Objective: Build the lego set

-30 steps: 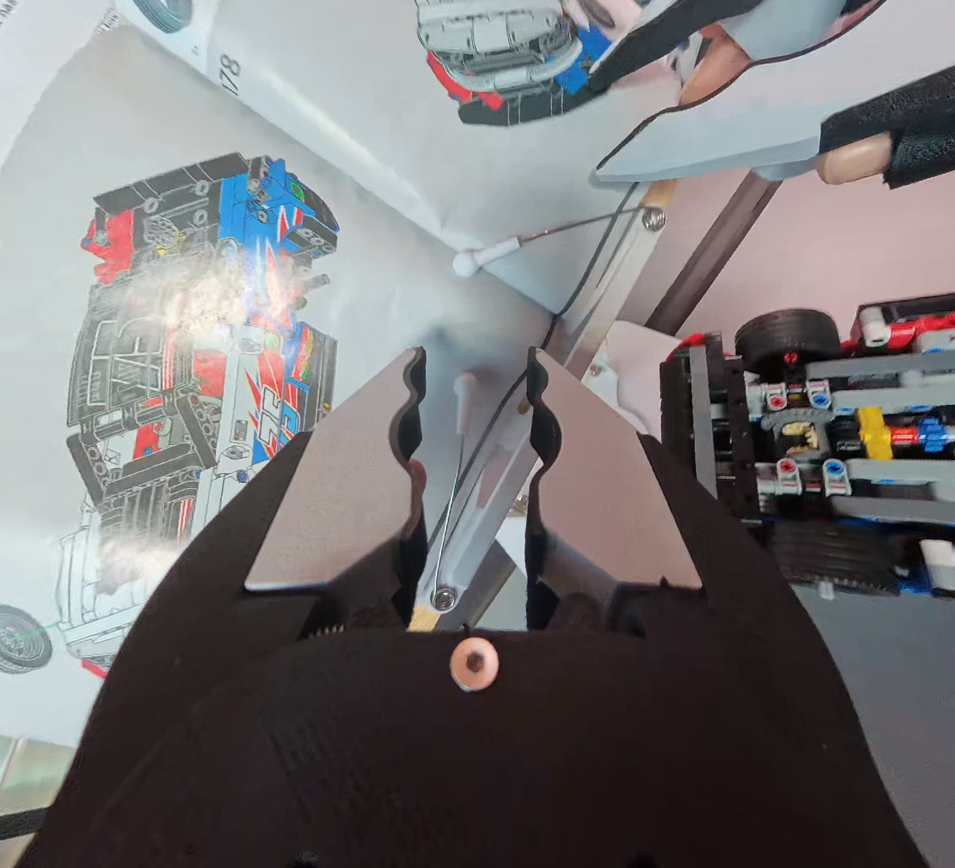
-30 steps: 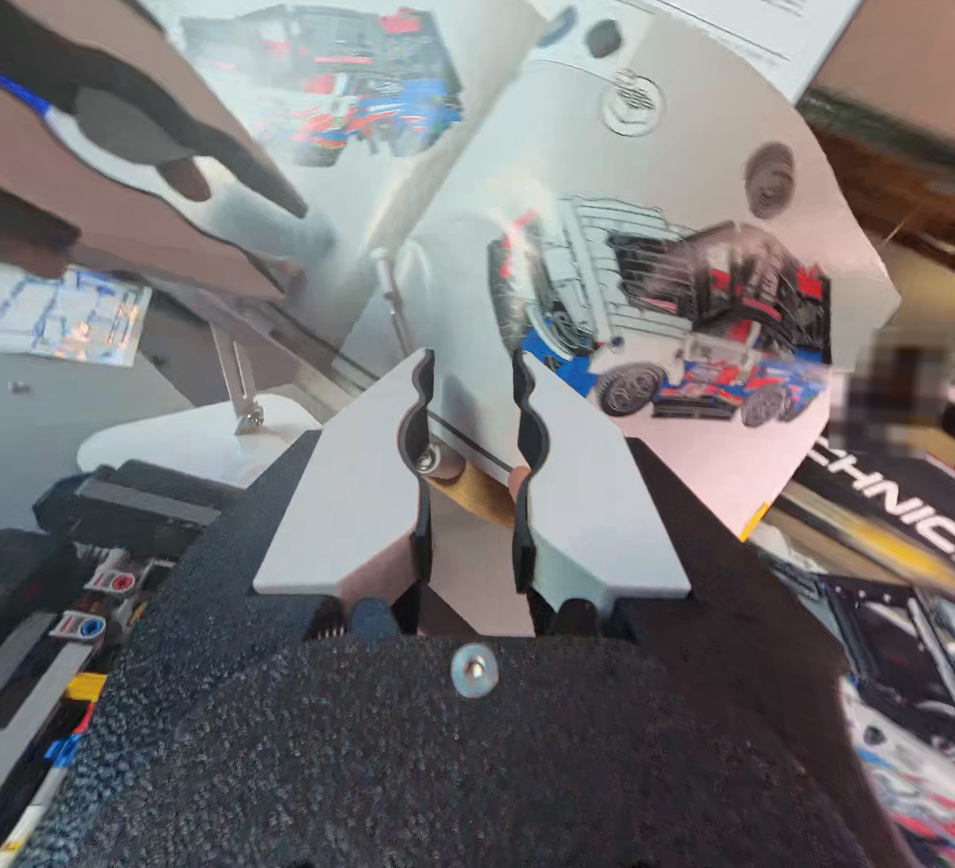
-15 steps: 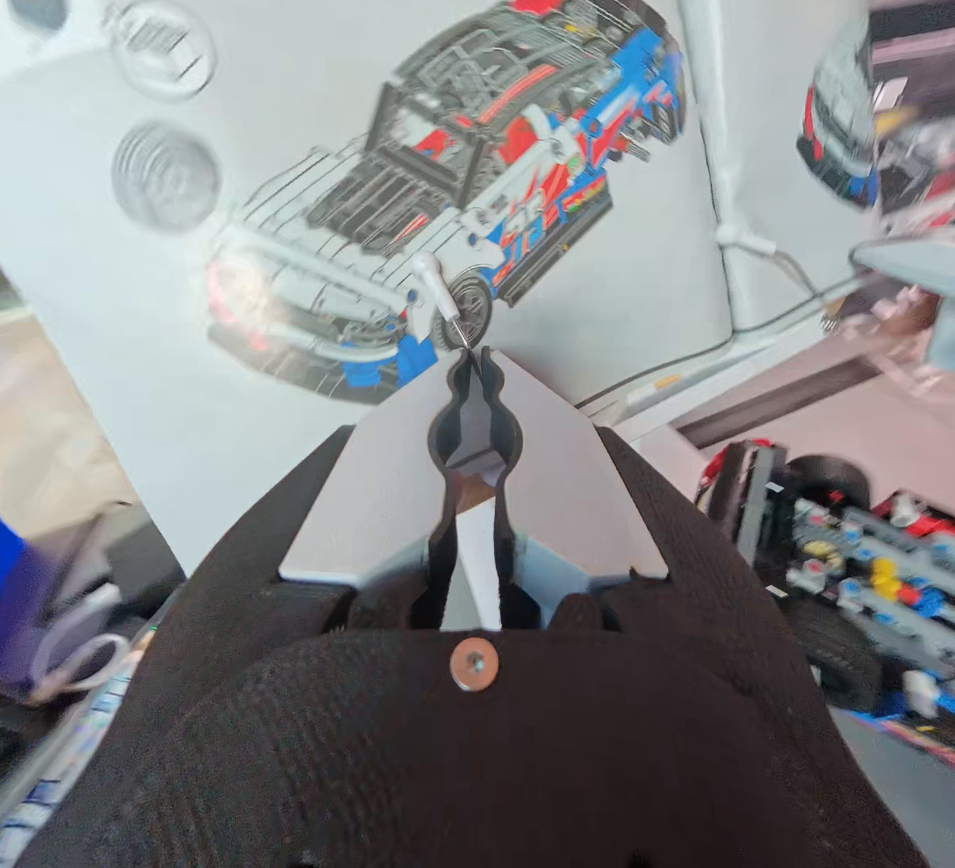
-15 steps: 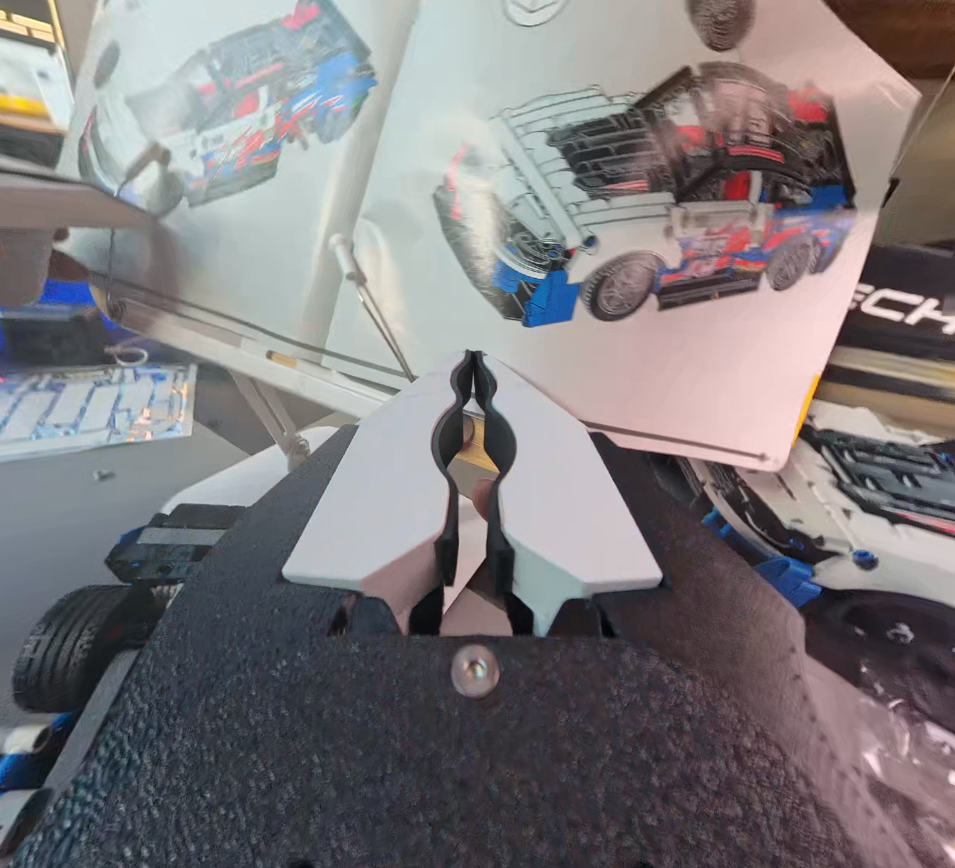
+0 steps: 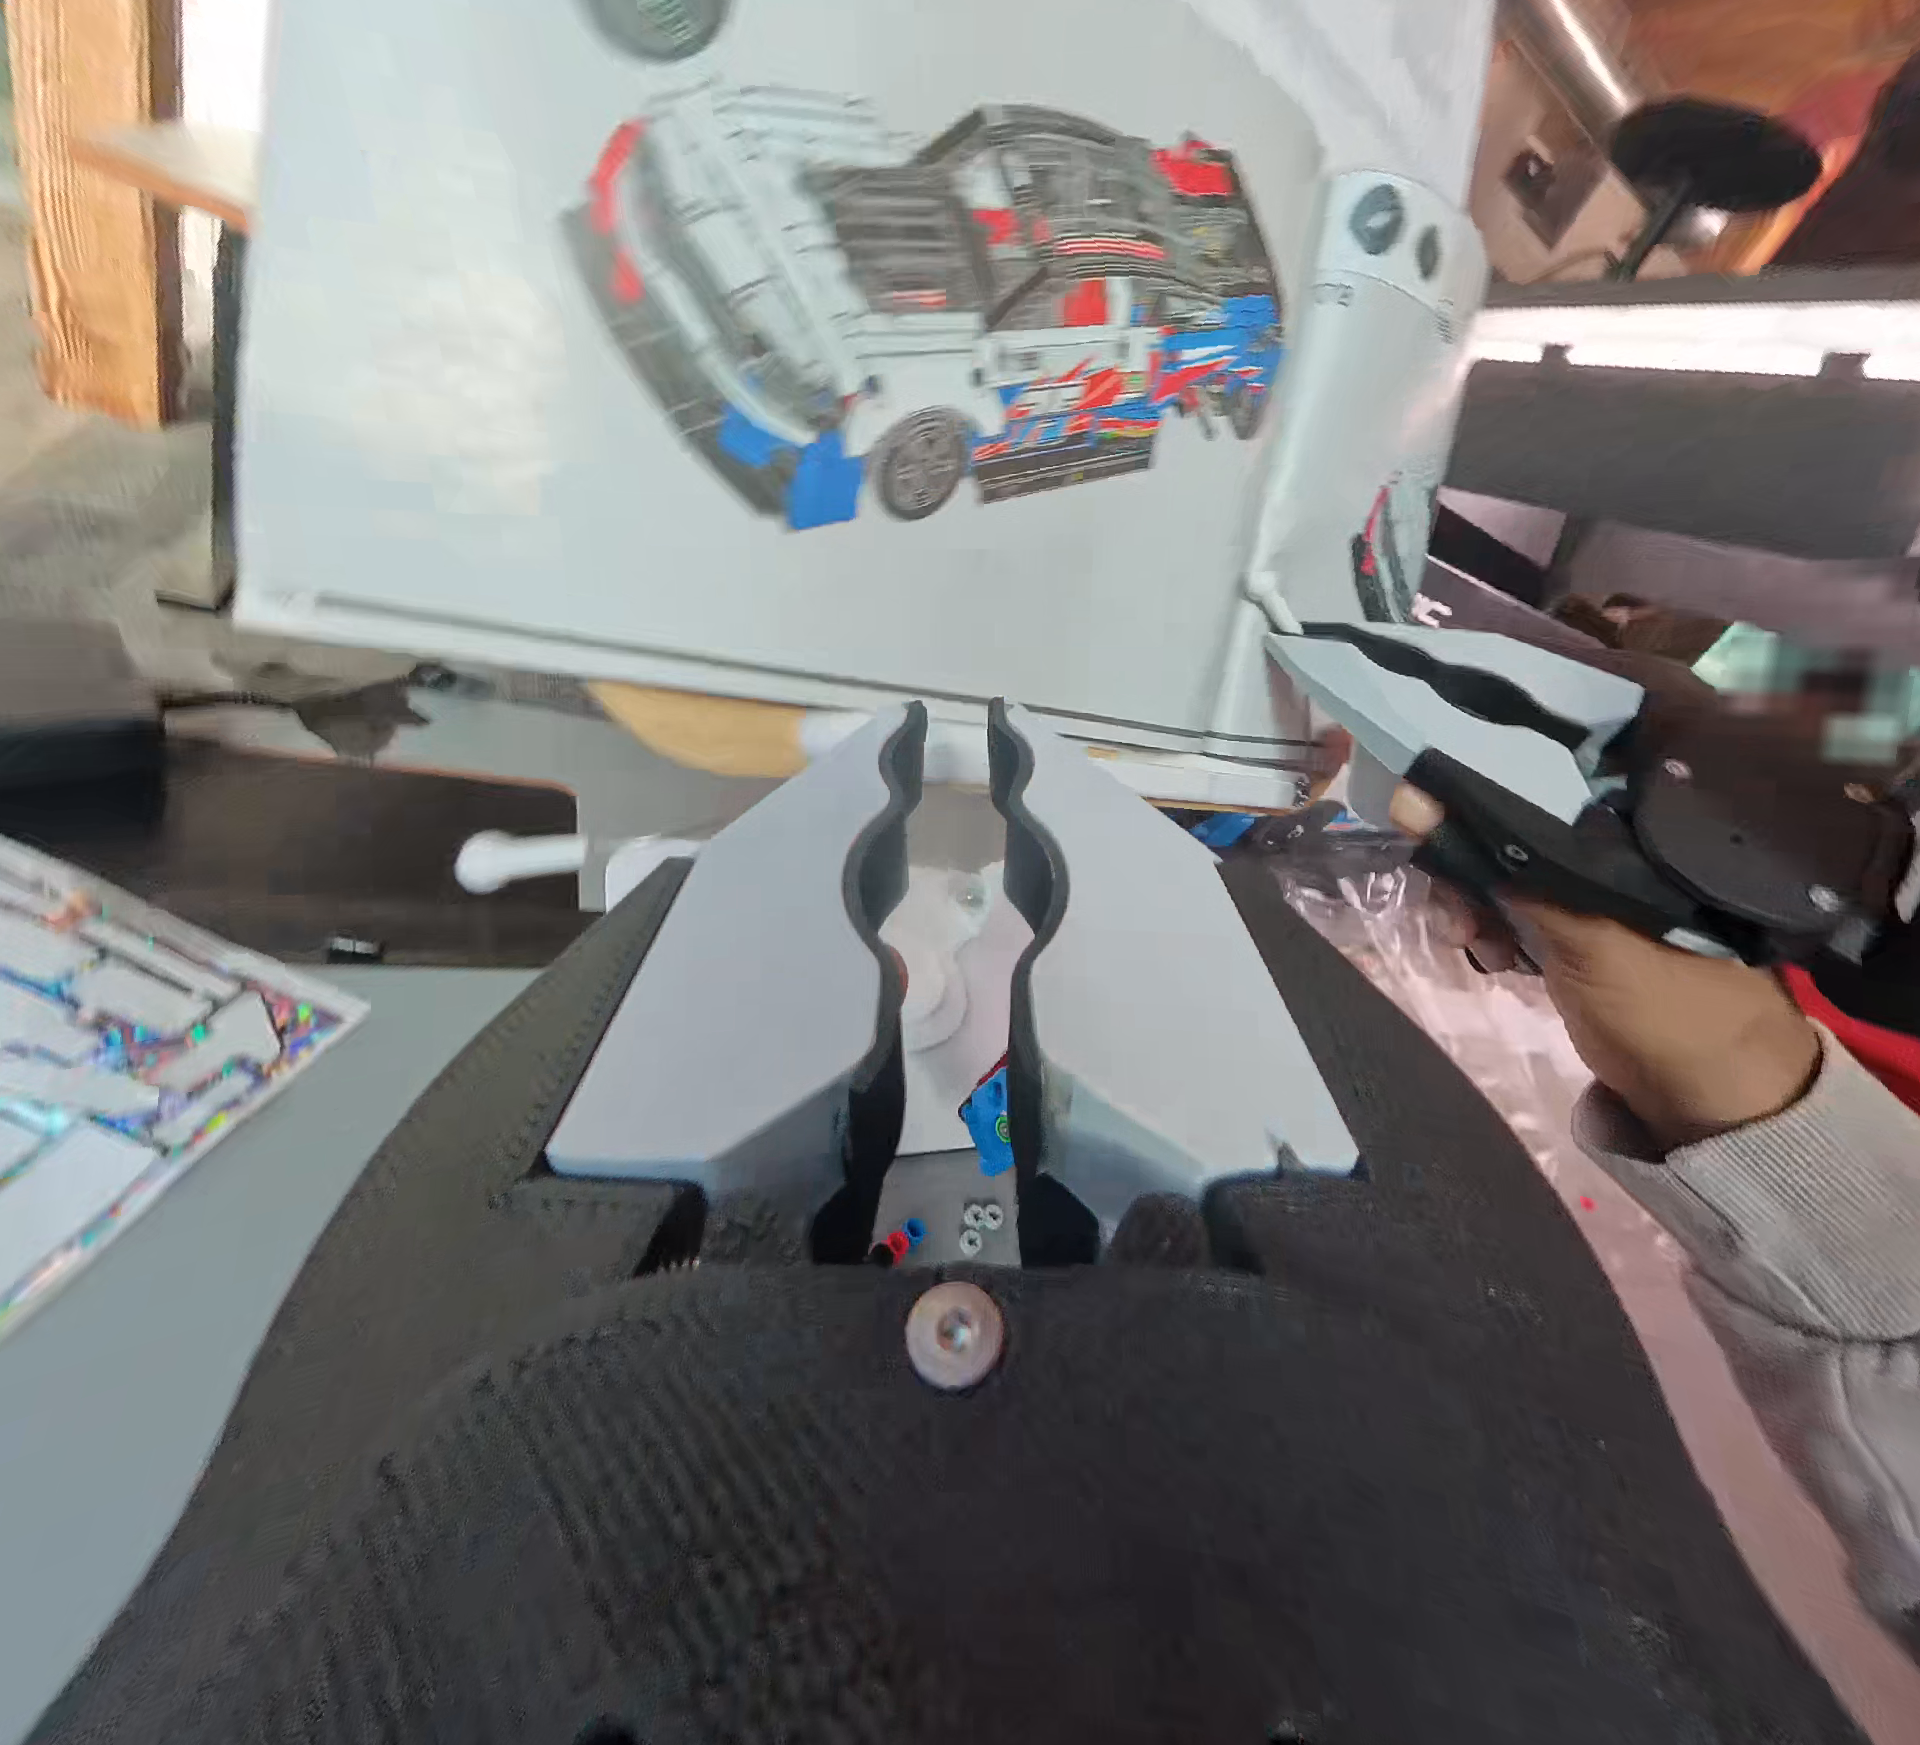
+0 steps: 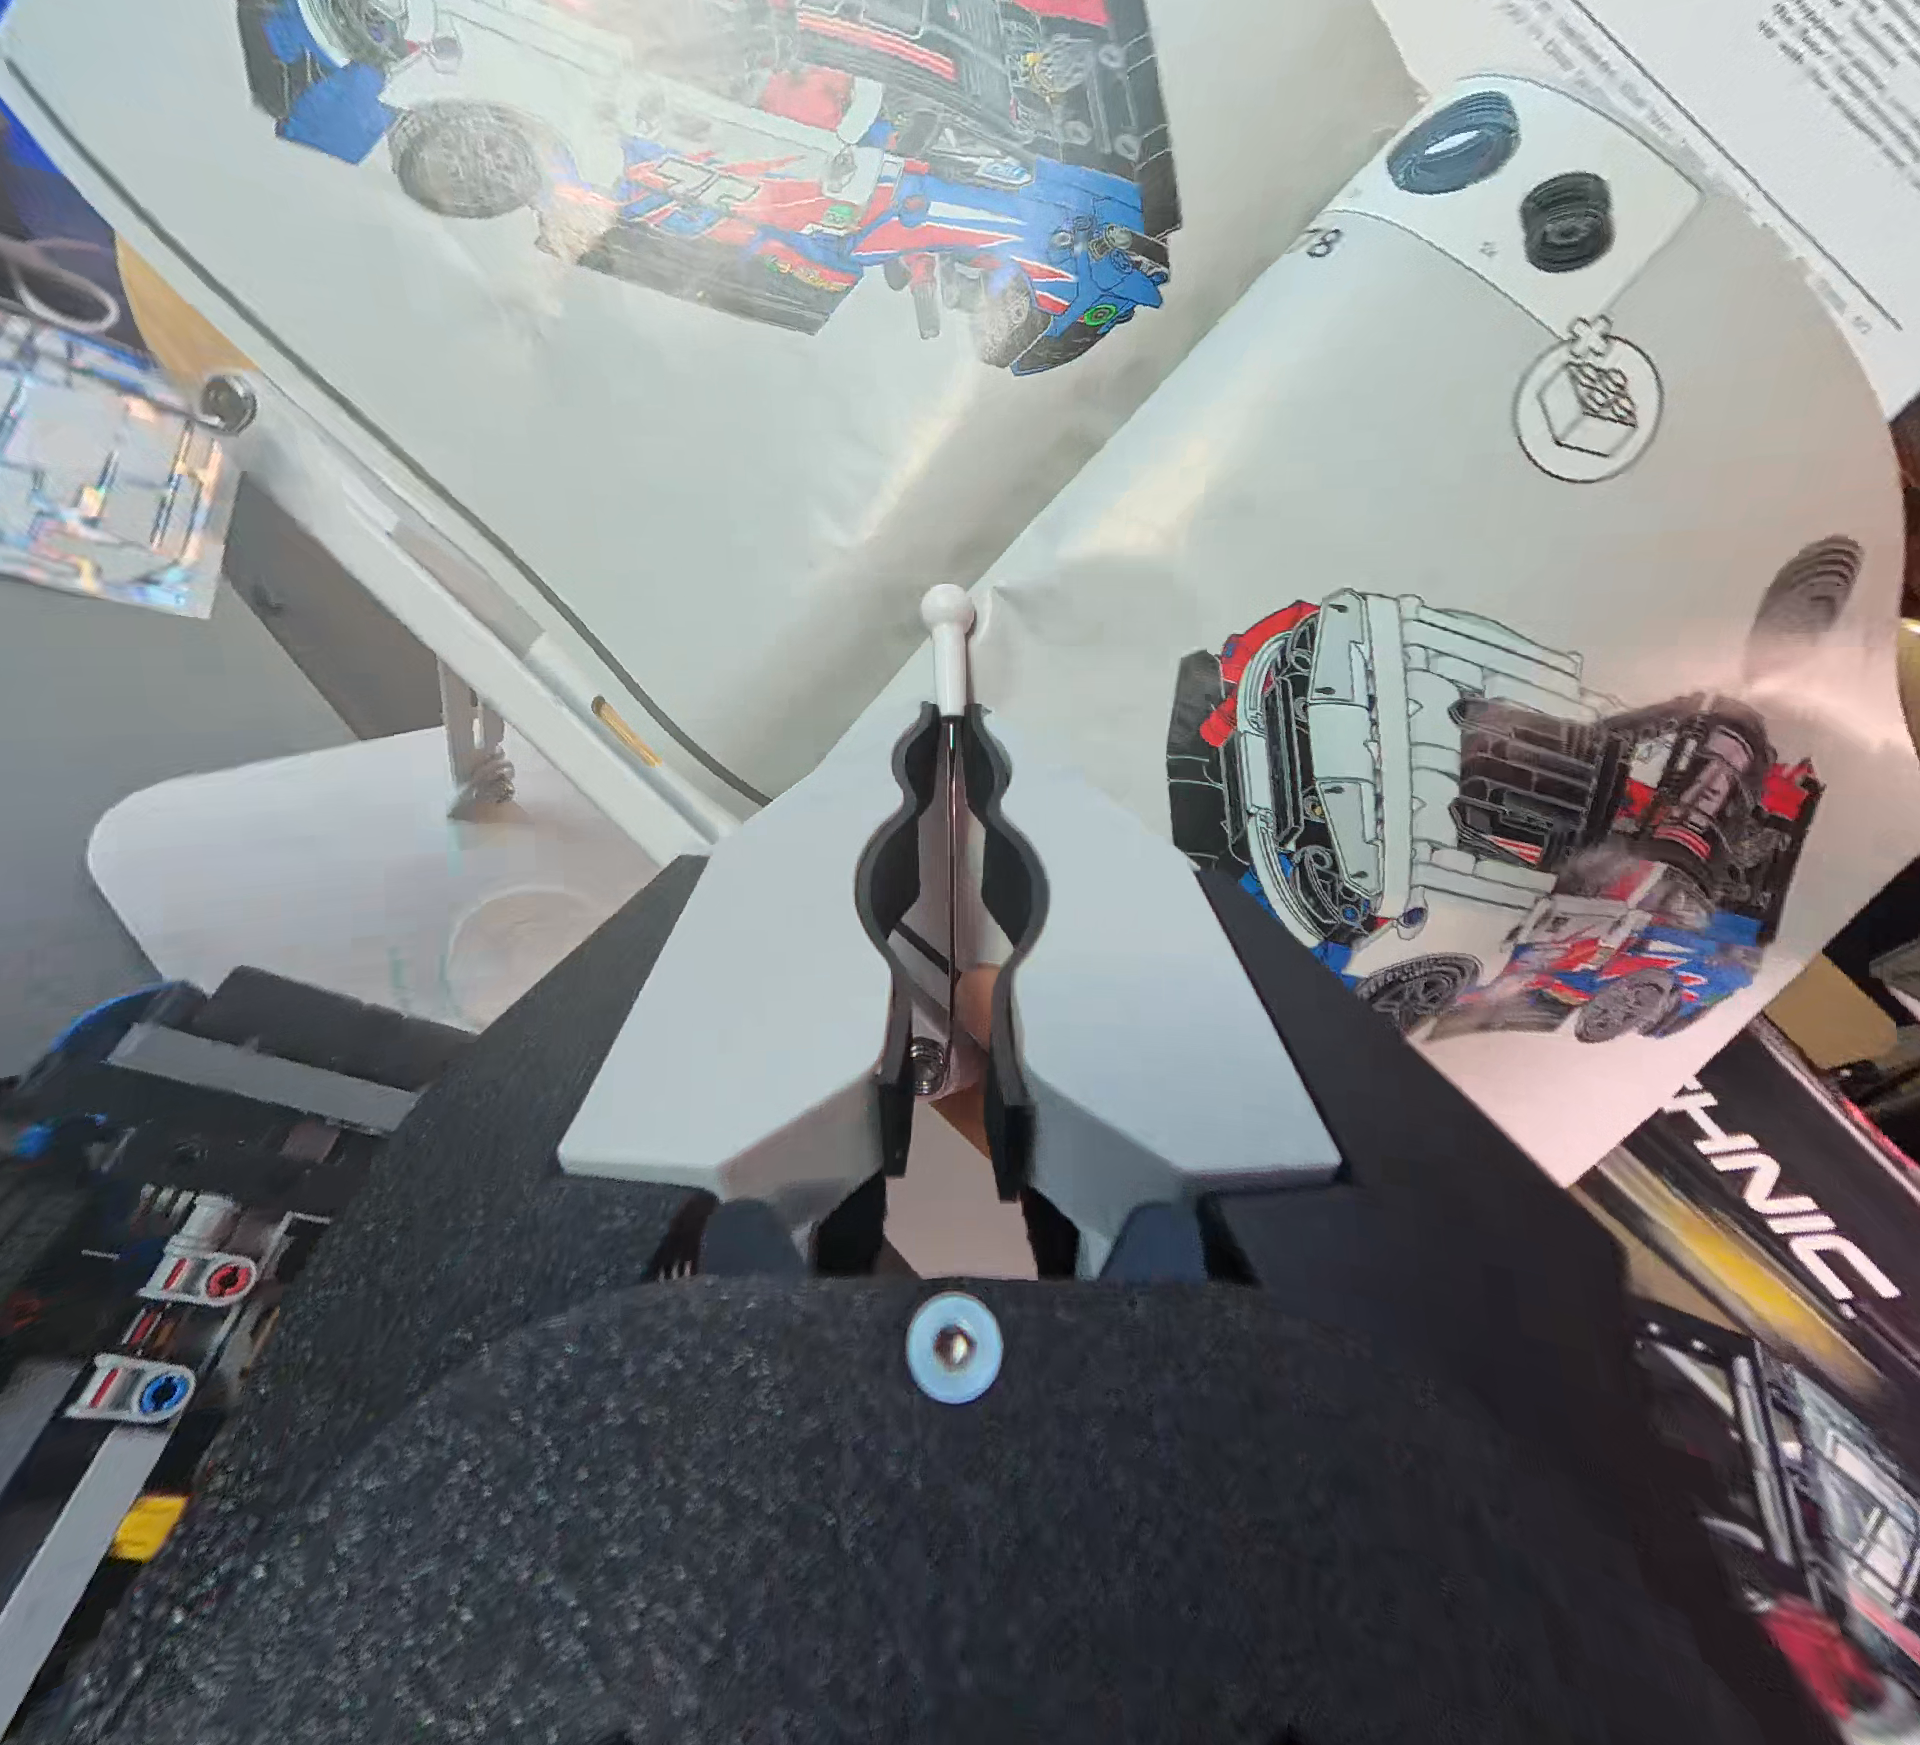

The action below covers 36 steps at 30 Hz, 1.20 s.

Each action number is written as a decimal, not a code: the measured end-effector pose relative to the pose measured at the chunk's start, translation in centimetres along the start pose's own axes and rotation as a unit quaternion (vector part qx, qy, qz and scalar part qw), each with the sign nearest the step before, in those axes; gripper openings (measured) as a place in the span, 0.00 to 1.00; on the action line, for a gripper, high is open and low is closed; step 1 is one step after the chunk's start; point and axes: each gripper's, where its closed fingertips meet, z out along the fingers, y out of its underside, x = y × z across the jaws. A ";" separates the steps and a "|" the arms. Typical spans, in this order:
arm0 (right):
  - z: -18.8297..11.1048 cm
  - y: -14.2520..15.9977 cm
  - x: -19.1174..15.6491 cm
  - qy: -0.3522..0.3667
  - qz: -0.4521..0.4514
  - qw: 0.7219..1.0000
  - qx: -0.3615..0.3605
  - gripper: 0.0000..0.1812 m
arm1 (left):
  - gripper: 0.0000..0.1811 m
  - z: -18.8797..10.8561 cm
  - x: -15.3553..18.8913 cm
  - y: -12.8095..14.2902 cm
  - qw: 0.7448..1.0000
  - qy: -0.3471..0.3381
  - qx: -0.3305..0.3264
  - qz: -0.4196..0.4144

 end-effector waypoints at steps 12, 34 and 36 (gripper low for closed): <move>-5.9 11.1 7.0 0.075 0.473 0.877 0.015 0.13 | 0.00 12.0 10.3 6.0 0.881 0.050 -0.179 0.435; -7.2 16.7 7.8 0.140 0.501 0.851 -0.074 0.28 | 0.00 12.3 10.4 6.9 0.900 0.044 -0.184 0.393; -6.8 12.8 9.3 0.119 0.458 0.881 0.002 0.36 | 0.00 12.2 10.4 6.9 0.902 0.050 -0.184 0.386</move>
